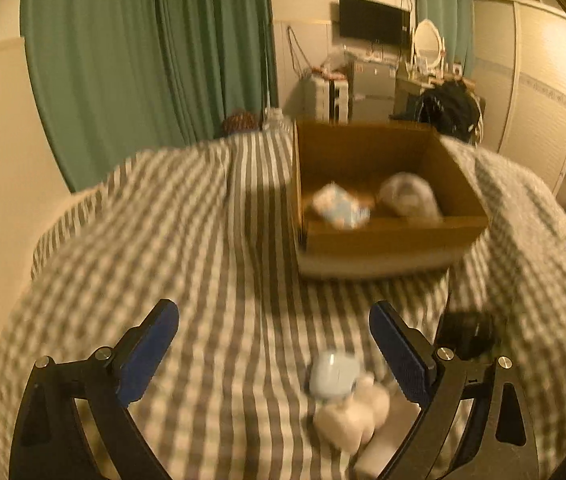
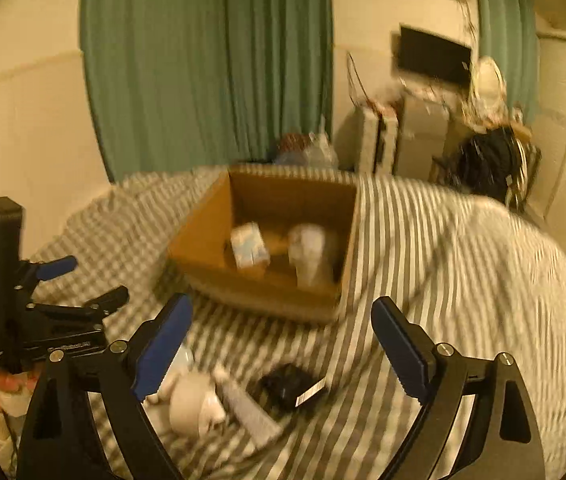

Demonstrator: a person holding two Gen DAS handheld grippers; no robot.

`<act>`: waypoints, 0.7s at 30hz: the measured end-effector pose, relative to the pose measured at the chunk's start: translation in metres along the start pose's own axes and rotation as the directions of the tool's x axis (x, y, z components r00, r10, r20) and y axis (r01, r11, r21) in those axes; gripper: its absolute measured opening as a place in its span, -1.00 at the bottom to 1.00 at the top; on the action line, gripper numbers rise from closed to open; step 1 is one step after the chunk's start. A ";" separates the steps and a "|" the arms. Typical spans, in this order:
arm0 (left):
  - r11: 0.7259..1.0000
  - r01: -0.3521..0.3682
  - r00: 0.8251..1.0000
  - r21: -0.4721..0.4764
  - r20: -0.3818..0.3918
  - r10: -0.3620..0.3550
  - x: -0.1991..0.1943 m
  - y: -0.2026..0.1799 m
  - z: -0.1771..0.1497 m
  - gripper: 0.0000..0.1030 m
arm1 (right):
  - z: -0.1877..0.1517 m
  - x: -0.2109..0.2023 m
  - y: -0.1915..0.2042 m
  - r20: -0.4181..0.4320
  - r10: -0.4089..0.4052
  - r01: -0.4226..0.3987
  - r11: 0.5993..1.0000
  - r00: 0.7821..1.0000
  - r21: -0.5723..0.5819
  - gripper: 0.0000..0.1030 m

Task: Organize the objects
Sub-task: 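Move both tools back from the box toward the remaining items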

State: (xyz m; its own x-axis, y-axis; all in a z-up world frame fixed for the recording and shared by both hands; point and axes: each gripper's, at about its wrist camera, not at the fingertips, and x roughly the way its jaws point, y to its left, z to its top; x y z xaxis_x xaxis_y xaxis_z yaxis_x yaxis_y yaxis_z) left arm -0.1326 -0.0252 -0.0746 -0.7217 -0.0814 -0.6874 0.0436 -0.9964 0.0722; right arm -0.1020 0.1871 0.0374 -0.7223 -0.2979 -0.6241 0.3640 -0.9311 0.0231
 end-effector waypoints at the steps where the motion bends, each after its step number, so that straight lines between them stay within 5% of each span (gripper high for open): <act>1: 1.000 0.005 1.000 -0.005 -0.023 -0.005 0.004 -0.001 -0.011 0.92 | -0.010 0.006 0.002 -0.017 0.002 -0.002 1.000 1.000 0.009 0.77; 8: 0.995 0.077 0.989 0.071 -0.129 -0.067 0.016 -0.021 -0.059 0.92 | -0.064 0.041 0.017 -0.168 0.023 -0.016 0.999 0.986 0.046 0.77; 16: 0.978 0.175 0.967 0.115 -0.209 -0.148 0.043 -0.039 -0.071 0.86 | -0.076 0.050 0.023 -0.199 0.017 -0.011 1.000 0.980 0.027 0.77; 18: 0.974 0.191 0.964 0.118 -0.211 -0.163 0.048 -0.041 -0.070 0.69 | -0.076 0.050 0.025 -0.201 0.015 -0.010 1.000 0.980 0.029 0.77; 19: 0.967 0.229 0.954 0.111 -0.224 -0.200 0.052 -0.043 -0.069 0.58 | -0.076 0.050 0.025 -0.201 0.014 -0.009 1.000 0.980 0.027 0.77; 20: 0.958 0.269 0.942 0.100 -0.236 -0.240 0.054 -0.044 -0.068 0.22 | -0.076 0.050 0.026 -0.200 0.012 -0.007 1.000 0.980 0.024 0.77; 21: 0.951 0.296 0.932 0.090 -0.244 -0.267 0.055 -0.044 -0.068 0.20 | -0.076 0.049 0.026 -0.200 0.011 -0.006 1.000 0.980 0.022 0.77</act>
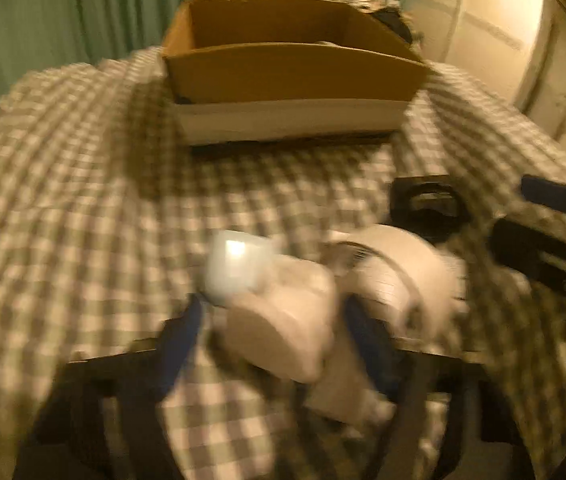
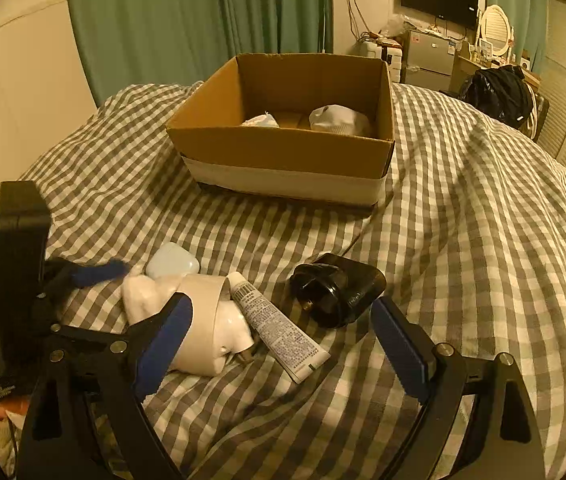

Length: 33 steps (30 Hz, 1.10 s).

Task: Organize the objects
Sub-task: 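Move both tools back from the box toward the remaining items, then grasp the white figurine with left tool while right tool grasps the white tape roll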

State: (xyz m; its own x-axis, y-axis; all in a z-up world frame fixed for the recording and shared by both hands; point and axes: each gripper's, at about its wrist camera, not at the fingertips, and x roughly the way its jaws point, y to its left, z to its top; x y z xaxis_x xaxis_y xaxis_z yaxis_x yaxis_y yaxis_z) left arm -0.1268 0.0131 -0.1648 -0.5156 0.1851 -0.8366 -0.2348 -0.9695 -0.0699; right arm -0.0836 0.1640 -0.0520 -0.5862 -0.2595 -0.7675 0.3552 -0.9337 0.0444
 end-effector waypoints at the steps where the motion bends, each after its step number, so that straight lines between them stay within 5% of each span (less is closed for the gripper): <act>1: 1.000 -0.003 1.000 0.006 0.000 0.003 -0.001 -0.001 -0.001 0.20 | 0.000 0.000 0.001 0.001 -0.002 0.002 1.000 1.000 -0.001 0.77; 8: 0.996 -0.085 0.995 -0.025 0.056 0.086 -0.035 0.006 -0.005 0.20 | -0.003 0.000 0.010 -0.004 -0.001 0.001 1.000 1.000 -0.004 0.77; 13: 0.981 -0.182 0.974 -0.061 0.127 0.189 -0.062 0.024 -0.001 0.20 | -0.005 0.012 0.026 -0.040 0.015 -0.016 0.999 0.999 -0.030 0.77; 16: 0.982 -0.167 0.976 -0.086 0.124 0.177 -0.062 0.031 -0.002 0.20 | -0.007 0.027 0.039 -0.076 0.028 -0.032 0.998 0.997 -0.057 0.75; 19: 0.983 -0.159 0.978 -0.097 0.120 0.170 -0.061 0.036 -0.002 0.20 | -0.009 0.044 0.047 -0.123 0.044 -0.054 0.995 0.991 -0.079 0.38; 21: 0.984 -0.146 0.980 -0.104 0.121 0.158 -0.060 0.038 -0.002 0.20 | -0.012 0.055 0.049 -0.161 0.046 -0.060 0.994 0.986 -0.086 -0.24; 22: 0.984 -0.142 0.981 -0.107 0.122 0.154 -0.061 0.039 -0.002 0.20 | -0.012 0.057 0.050 -0.168 0.051 -0.066 0.994 0.984 -0.089 -0.35; 33: 0.982 -0.150 0.977 -0.112 0.135 0.165 -0.074 0.035 -0.003 0.20 | 0.004 0.010 0.042 -0.053 0.123 -0.125 0.992 0.991 -0.035 -0.43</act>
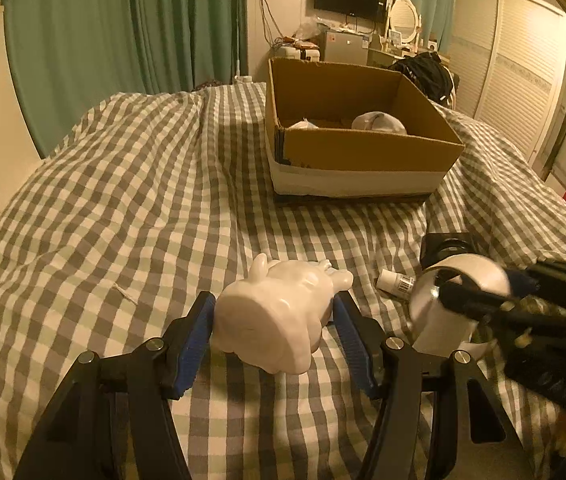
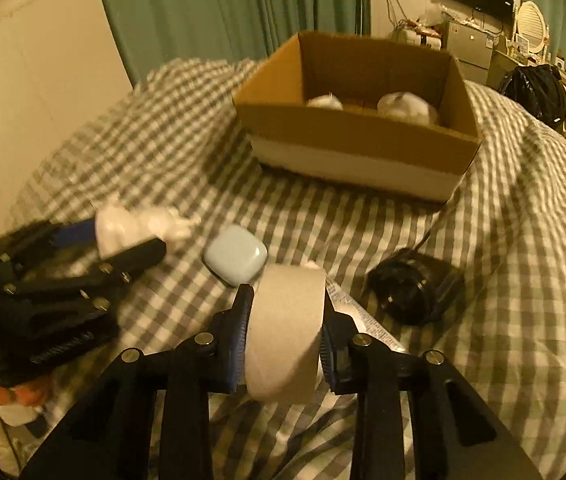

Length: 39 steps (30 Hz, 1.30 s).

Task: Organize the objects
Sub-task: 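Grasp the white figurine with left tool while right tool grasps the white tape roll, then carry the figurine into the box with left tool while right tool drops the tape roll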

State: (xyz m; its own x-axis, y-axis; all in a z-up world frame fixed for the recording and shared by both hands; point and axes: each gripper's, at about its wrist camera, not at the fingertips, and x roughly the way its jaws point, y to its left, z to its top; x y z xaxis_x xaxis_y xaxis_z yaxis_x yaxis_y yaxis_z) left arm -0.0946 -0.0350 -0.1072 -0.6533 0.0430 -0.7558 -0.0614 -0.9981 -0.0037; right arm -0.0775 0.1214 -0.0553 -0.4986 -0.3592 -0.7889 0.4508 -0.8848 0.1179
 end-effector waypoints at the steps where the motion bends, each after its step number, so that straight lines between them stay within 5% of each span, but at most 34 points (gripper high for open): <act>1: 1.000 -0.003 1.000 -0.002 0.004 0.003 -0.003 0.000 0.001 0.20 | 0.002 -0.005 0.000 0.011 0.007 -0.007 1.000 1.000 0.004 -0.43; 8: 1.000 0.004 0.999 -0.004 0.044 -0.003 -0.027 -0.001 0.009 0.20 | 0.020 -0.045 0.006 0.105 0.047 -0.047 0.999 0.993 -0.009 -0.44; 22: 0.999 0.014 0.987 0.040 0.159 -0.020 -0.067 -0.016 0.061 0.20 | 0.067 -0.096 0.010 0.260 -0.073 0.103 0.989 0.963 -0.104 -0.44; 35: 0.998 0.027 0.982 0.063 0.186 -0.038 -0.037 -0.039 0.135 0.20 | 0.126 -0.107 -0.013 0.359 -0.180 0.241 0.961 0.916 -0.134 -0.44; 39: 0.998 0.028 0.982 0.057 0.186 -0.038 -0.018 -0.040 0.153 0.20 | 0.144 -0.098 -0.027 0.349 -0.133 0.188 0.974 0.927 -0.128 -0.45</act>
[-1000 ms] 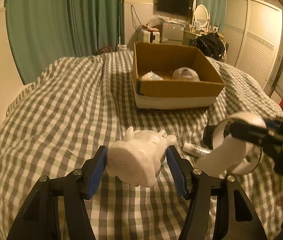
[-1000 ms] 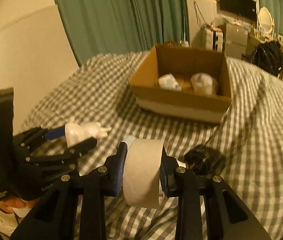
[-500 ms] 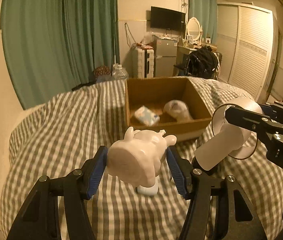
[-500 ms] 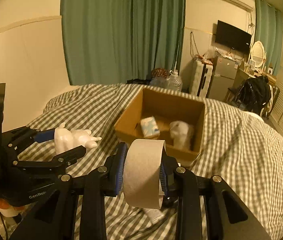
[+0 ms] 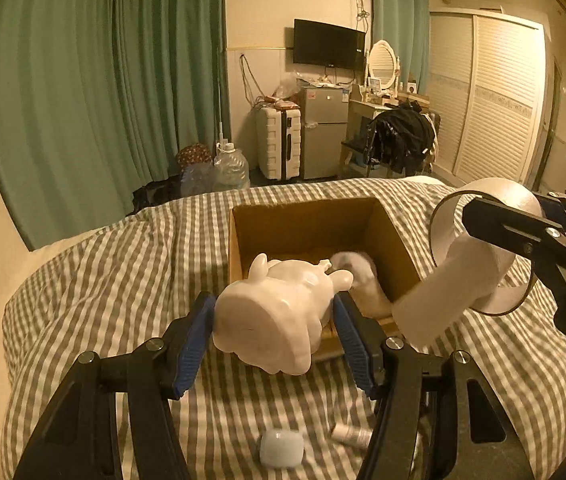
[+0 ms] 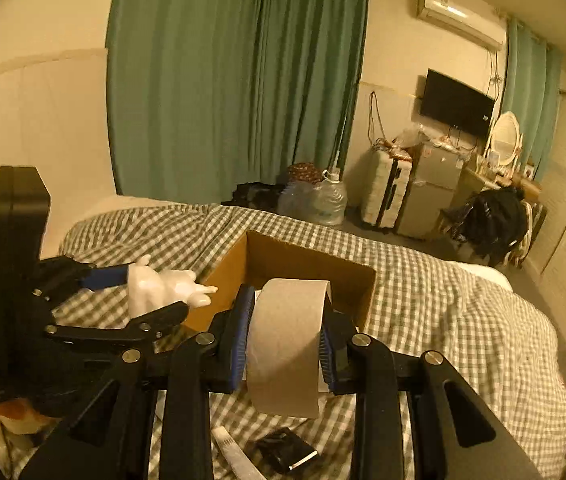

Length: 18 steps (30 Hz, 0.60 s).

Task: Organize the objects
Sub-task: 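Carry the figurine into the box with left tool while right tool drops the tape roll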

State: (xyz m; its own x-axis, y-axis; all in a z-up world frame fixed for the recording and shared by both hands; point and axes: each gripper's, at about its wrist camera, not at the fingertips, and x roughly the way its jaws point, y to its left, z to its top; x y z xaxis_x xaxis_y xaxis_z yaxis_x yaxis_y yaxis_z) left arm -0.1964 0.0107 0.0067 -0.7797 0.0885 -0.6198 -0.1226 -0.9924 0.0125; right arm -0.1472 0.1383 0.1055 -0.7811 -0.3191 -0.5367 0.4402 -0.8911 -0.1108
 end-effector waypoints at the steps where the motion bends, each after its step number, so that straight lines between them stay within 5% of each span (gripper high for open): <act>1: 1.000 0.000 1.000 -0.002 -0.004 0.000 0.009 0.003 0.004 0.20 | 0.002 0.006 -0.002 -0.002 -0.022 0.022 1.000 1.000 -0.008 -0.45; 11: 1.000 0.001 1.000 0.011 -0.016 -0.001 0.085 0.003 0.035 0.20 | 0.017 0.089 -0.029 -0.068 -0.011 0.013 1.000 0.998 0.028 -0.47; 18: 0.999 0.030 0.997 0.023 -0.073 -0.029 0.144 0.003 0.025 0.20 | 0.008 0.156 -0.045 -0.131 0.021 -0.009 0.996 0.991 0.091 -0.47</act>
State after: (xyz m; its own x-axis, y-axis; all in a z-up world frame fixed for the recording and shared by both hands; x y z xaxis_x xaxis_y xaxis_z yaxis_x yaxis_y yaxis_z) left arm -0.3245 0.0224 -0.0625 -0.7291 0.1105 -0.6755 -0.1606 -0.9869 0.0120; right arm -0.2920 0.1257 0.0339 -0.7073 -0.2925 -0.6435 0.4046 -0.9140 -0.0292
